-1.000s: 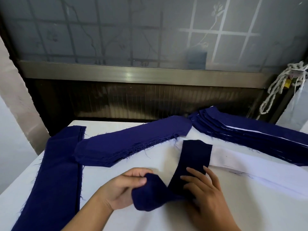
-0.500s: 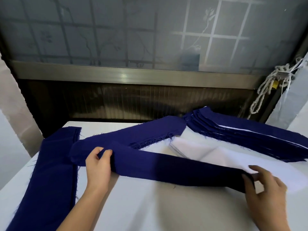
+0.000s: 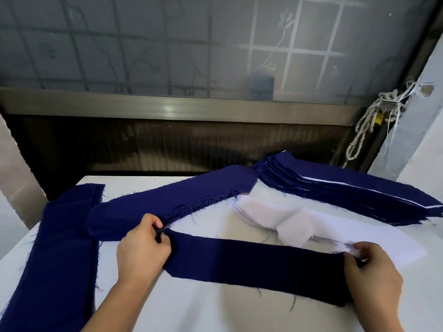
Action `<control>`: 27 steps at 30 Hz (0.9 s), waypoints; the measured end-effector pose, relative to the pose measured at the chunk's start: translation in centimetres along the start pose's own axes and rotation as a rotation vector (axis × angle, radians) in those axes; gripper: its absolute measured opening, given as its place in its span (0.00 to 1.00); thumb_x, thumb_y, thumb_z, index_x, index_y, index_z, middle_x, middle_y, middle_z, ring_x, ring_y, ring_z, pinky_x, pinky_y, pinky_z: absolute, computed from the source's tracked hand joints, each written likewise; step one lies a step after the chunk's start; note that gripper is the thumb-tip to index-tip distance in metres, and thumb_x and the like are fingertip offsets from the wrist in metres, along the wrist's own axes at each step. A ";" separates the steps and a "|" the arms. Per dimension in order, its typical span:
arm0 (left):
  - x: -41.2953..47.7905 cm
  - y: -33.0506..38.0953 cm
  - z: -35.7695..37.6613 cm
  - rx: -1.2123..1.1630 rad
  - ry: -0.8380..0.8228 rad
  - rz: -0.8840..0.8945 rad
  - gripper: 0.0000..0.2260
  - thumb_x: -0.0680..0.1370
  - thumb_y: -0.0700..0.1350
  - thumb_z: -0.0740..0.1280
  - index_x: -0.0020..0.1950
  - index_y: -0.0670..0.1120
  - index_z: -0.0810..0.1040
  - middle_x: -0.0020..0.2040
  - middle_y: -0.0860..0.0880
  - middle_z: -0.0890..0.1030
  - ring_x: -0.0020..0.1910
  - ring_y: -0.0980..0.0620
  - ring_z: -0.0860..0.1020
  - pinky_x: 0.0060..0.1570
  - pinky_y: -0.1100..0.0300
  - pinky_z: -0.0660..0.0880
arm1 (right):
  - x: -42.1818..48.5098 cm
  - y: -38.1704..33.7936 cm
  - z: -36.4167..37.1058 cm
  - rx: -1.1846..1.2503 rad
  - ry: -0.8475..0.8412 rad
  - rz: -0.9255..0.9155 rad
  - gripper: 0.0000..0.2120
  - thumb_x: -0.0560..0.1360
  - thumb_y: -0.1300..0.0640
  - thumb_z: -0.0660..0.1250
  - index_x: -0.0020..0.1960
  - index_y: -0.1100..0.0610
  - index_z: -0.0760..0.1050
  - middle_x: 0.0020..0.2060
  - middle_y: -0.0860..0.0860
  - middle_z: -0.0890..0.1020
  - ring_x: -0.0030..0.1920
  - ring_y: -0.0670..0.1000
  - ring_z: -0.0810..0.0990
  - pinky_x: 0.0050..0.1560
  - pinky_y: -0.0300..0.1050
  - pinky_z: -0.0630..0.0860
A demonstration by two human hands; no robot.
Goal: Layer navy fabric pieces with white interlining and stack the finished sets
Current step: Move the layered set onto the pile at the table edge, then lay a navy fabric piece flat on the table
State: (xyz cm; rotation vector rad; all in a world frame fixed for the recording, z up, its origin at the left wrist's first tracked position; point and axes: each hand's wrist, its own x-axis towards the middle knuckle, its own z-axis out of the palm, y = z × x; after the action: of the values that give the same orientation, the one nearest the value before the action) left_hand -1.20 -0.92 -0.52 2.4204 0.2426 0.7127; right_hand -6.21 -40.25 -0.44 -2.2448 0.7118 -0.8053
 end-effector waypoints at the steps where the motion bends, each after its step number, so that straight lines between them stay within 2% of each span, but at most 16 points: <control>1: 0.0 0.1 0.0 0.030 0.004 0.033 0.15 0.70 0.39 0.72 0.44 0.53 0.68 0.28 0.57 0.73 0.27 0.56 0.72 0.27 0.60 0.62 | 0.0 0.0 0.0 -0.044 0.000 -0.010 0.09 0.72 0.61 0.68 0.48 0.50 0.74 0.42 0.51 0.78 0.45 0.59 0.76 0.50 0.53 0.68; 4: -0.1 0.1 0.1 0.040 -0.030 0.181 0.15 0.71 0.42 0.74 0.45 0.54 0.68 0.28 0.59 0.70 0.26 0.59 0.71 0.24 0.62 0.62 | -0.1 -0.2 0.1 -0.092 -0.006 -0.045 0.06 0.73 0.60 0.67 0.47 0.51 0.74 0.42 0.50 0.77 0.46 0.58 0.76 0.52 0.55 0.68; 8: -0.5 -0.2 1.0 0.064 -0.194 0.358 0.12 0.74 0.46 0.72 0.45 0.56 0.69 0.26 0.57 0.70 0.26 0.57 0.72 0.26 0.59 0.71 | -0.2 -0.6 0.6 -0.157 -0.096 -0.148 0.01 0.76 0.55 0.66 0.45 0.52 0.76 0.42 0.50 0.79 0.47 0.57 0.76 0.52 0.56 0.70; 12: -0.2 -0.6 1.3 0.054 -0.250 0.367 0.09 0.76 0.47 0.69 0.43 0.57 0.69 0.26 0.56 0.72 0.27 0.56 0.73 0.28 0.59 0.72 | 0.8 -2.0 1.5 -0.278 -0.215 -0.162 0.06 0.77 0.50 0.64 0.46 0.51 0.76 0.43 0.48 0.79 0.48 0.56 0.75 0.51 0.52 0.66; 16: -0.2 -0.8 1.5 0.061 -0.254 0.370 0.09 0.76 0.47 0.69 0.42 0.57 0.70 0.26 0.56 0.73 0.26 0.55 0.73 0.27 0.60 0.71 | 2.3 -4.4 3.0 -0.285 -0.404 -0.074 0.12 0.77 0.43 0.62 0.41 0.50 0.76 0.38 0.45 0.80 0.43 0.52 0.77 0.50 0.49 0.68; 18: -0.2 -0.8 1.5 0.061 -0.261 0.358 0.09 0.76 0.47 0.69 0.42 0.57 0.70 0.26 0.56 0.73 0.27 0.55 0.73 0.27 0.60 0.71 | 2.8 -5.6 3.8 -0.184 -0.503 0.035 0.14 0.76 0.43 0.64 0.40 0.53 0.77 0.36 0.48 0.81 0.42 0.53 0.79 0.52 0.52 0.74; 20: -0.1 -0.9 1.6 0.056 -0.273 0.343 0.09 0.76 0.48 0.68 0.42 0.57 0.70 0.26 0.56 0.73 0.28 0.55 0.73 0.28 0.61 0.71 | 3.2 -6.9 4.3 0.044 -0.559 0.164 0.17 0.75 0.44 0.66 0.42 0.58 0.79 0.40 0.54 0.83 0.43 0.55 0.80 0.54 0.57 0.77; 23: -0.2 -1.0 1.6 0.045 -0.281 0.340 0.08 0.76 0.48 0.68 0.41 0.56 0.69 0.27 0.55 0.74 0.28 0.54 0.74 0.29 0.60 0.72 | 3.8 -8.6 4.9 0.248 -0.612 0.274 0.24 0.75 0.37 0.62 0.50 0.58 0.78 0.48 0.53 0.80 0.50 0.55 0.77 0.56 0.54 0.71; 25: -0.2 -1.0 1.6 0.041 -0.286 0.340 0.08 0.77 0.48 0.67 0.42 0.56 0.70 0.27 0.55 0.74 0.28 0.54 0.74 0.29 0.59 0.72 | 4.3 -9.6 5.2 0.303 -0.714 0.234 0.26 0.77 0.33 0.55 0.52 0.53 0.79 0.52 0.49 0.79 0.53 0.52 0.76 0.59 0.53 0.66; 27: -0.1 -1.0 1.6 0.038 -0.292 0.333 0.07 0.77 0.48 0.67 0.42 0.56 0.69 0.27 0.54 0.75 0.29 0.54 0.74 0.29 0.59 0.72 | 4.7 -10.3 5.6 0.379 -0.836 0.136 0.26 0.80 0.35 0.50 0.52 0.48 0.82 0.54 0.43 0.81 0.55 0.49 0.77 0.62 0.52 0.64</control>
State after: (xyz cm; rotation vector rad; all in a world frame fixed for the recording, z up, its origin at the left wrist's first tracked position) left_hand -0.42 -0.91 -2.20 2.5913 -0.2726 0.4855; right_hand 3.55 -34.56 5.17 -1.9028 0.2649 0.0984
